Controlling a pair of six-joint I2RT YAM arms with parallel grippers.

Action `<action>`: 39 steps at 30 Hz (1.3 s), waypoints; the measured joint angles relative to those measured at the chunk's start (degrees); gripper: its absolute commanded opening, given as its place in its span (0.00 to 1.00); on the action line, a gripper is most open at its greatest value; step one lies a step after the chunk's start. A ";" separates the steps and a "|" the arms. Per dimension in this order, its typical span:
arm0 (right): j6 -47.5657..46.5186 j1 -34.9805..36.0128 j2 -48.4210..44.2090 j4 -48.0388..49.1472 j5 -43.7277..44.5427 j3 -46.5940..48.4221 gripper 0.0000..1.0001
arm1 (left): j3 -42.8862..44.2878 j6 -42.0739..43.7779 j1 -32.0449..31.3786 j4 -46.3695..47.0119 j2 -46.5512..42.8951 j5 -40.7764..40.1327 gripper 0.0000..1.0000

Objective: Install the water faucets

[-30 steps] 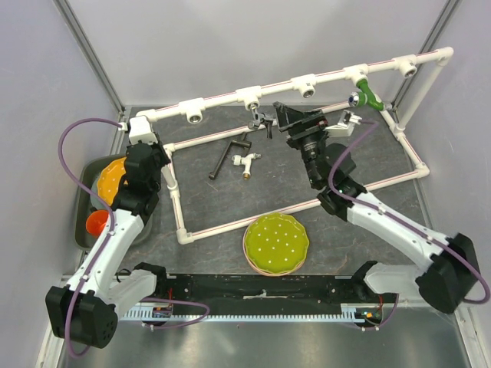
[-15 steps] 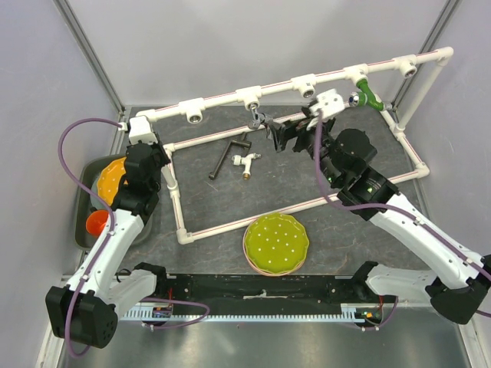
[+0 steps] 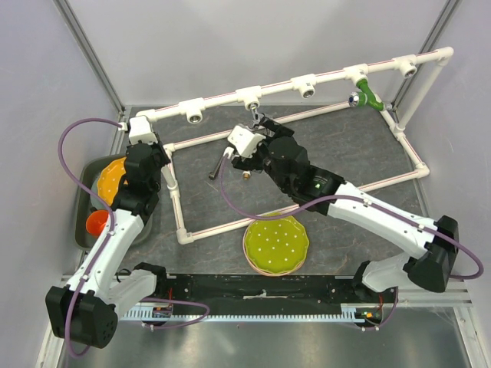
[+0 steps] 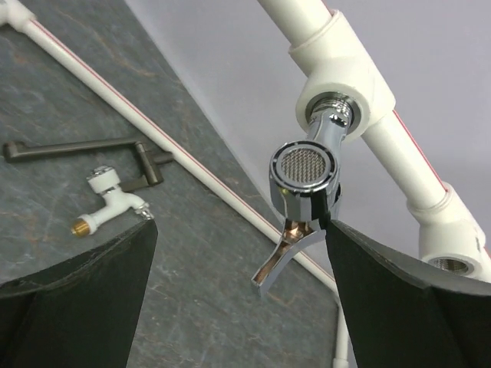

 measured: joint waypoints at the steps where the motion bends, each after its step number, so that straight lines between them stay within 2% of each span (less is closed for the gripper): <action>1: -1.09 0.00 0.79 1.01 1.14 0.00 0.98 | 0.00 0.00 0.00 0.00 0.00 0.00 0.02; 5: -4.42 -0.02 3.23 6.40 5.51 0.22 0.94 | 0.00 0.00 0.00 -0.02 0.00 0.00 0.02; 10: -5.73 -0.02 5.22 11.21 8.13 1.86 0.77 | 0.00 0.00 0.00 0.00 -0.02 0.00 0.02; 11: -5.90 -0.02 5.46 11.80 8.44 2.27 0.68 | 0.00 0.00 0.00 0.00 -0.02 0.00 0.02; 13: -5.86 -0.02 5.88 12.81 9.31 3.17 0.55 | 0.00 0.00 0.00 -0.02 -0.02 0.00 0.02; 14: -5.64 -0.02 6.01 13.03 9.49 3.48 0.43 | 0.00 0.00 0.00 0.00 0.00 0.00 0.02; 16: -4.55 -0.02 6.16 13.29 9.73 3.96 0.32 | 0.00 0.00 0.00 0.00 0.00 0.02 0.02; 17: -2.91 -0.02 6.27 12.81 9.38 4.13 0.22 | 0.00 0.02 0.00 0.00 0.00 0.26 0.02; 20: 1.49 0.07 6.56 12.26 9.81 4.92 0.09 | 0.00 0.00 0.04 -0.11 -0.07 0.35 0.02; 26: 22.08 -2.89 5.75 10.67 5.66 5.62 0.02 | 0.00 0.00 0.07 0.02 -0.04 0.39 0.02; 30: 43.21 -8.57 3.04 11.91 -4.96 2.51 0.00 | 0.00 0.00 0.11 0.28 0.11 0.68 0.02; 35: 70.27 -12.28 -0.55 25.18 -11.58 -8.33 0.00 | 0.00 0.00 0.02 0.02 0.00 0.87 0.02; 39: 91.32 -13.62 -0.63 37.09 -12.72 -15.17 0.00 | 0.00 0.02 0.00 -0.15 -0.11 0.92 0.02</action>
